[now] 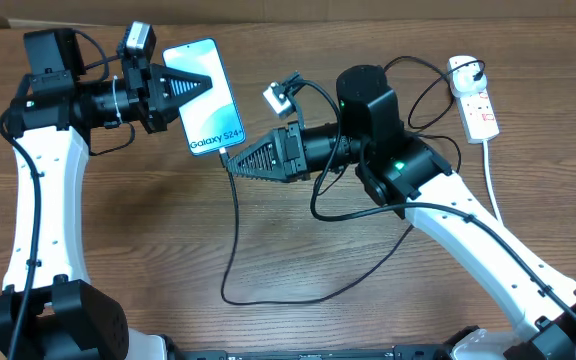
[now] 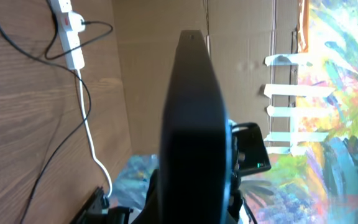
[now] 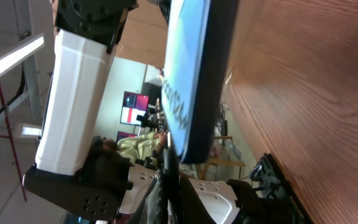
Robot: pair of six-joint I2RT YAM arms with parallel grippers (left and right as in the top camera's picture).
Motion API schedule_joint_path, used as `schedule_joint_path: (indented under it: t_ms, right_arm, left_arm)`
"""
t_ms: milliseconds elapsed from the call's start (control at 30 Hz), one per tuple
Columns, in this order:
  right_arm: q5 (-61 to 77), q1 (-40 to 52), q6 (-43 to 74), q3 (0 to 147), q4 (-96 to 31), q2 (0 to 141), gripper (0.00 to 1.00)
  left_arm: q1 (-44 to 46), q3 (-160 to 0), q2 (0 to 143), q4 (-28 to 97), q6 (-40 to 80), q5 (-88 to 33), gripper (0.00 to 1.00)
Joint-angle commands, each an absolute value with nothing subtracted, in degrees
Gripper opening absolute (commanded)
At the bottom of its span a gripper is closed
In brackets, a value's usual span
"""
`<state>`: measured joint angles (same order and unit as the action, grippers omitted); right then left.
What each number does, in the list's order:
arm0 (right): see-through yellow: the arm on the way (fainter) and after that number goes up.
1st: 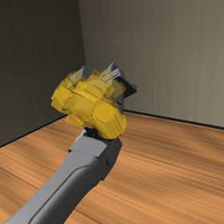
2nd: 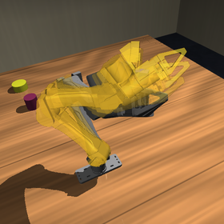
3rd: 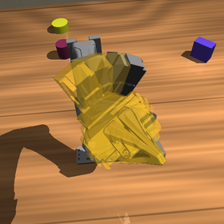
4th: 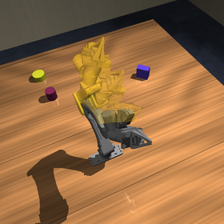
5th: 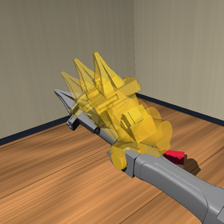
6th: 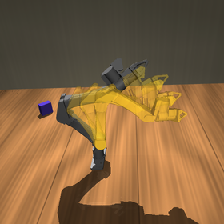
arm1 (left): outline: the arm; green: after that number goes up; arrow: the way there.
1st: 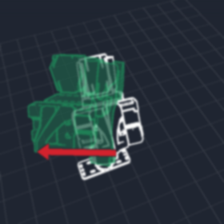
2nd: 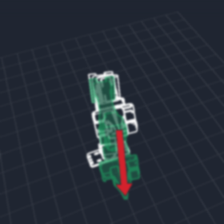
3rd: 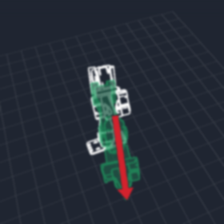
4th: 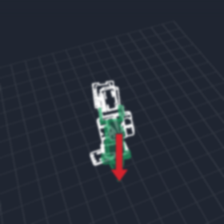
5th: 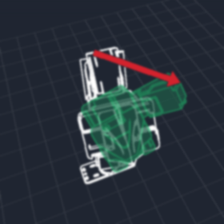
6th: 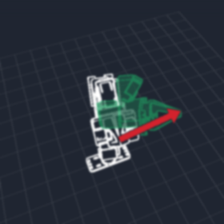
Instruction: Plug charger to phone and switch on socket
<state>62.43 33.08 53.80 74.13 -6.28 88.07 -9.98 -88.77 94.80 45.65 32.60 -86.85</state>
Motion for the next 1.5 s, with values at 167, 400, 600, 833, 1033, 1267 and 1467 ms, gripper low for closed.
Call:
schedule_joint_path:
  t_ms: [167,400,600,833,1033,1267,1467]
  right_arm:
    - [60.6,32.1,53.6,75.0,-6.7,88.9,0.04]
    - [60.4,32.1,51.4,75.0,-10.0,88.9,0.04]
    - [54.9,32.1,47.7,75.0,-18.4,88.9,0.04]
    - [36.9,32.1,46.2,75.0,-26.3,89.1,0.25]
    - [30.7,31.2,44.8,76.6,-28.5,94.8,0.53]
    - [28.8,28.7,38.4,94.7,-42.6,110.4,0.70]
    - [20.9,27.7,41.7,107.1,-47.8,120.2,0.68]
  left_arm:
    - [-9.0,-89.2,94.4,45.8,31.2,-90.6,0.04]
    - [-11.0,-89.2,94.4,42.6,31.3,-85.3,0.04]
    - [-16.8,-89.2,94.4,42.7,31.2,-72.9,0.04]
    - [-23.3,-89.2,94.4,53.7,23.6,-56.8,0.04]
    - [-23.8,-89.2,94.4,64.4,12.3,-41.8,0.04]
    - [-23.1,-89.2,94.4,64.5,11.7,-41.3,0.04]
    - [-23.1,-89.2,94.4,64.7,11.8,-41.3,0.04]
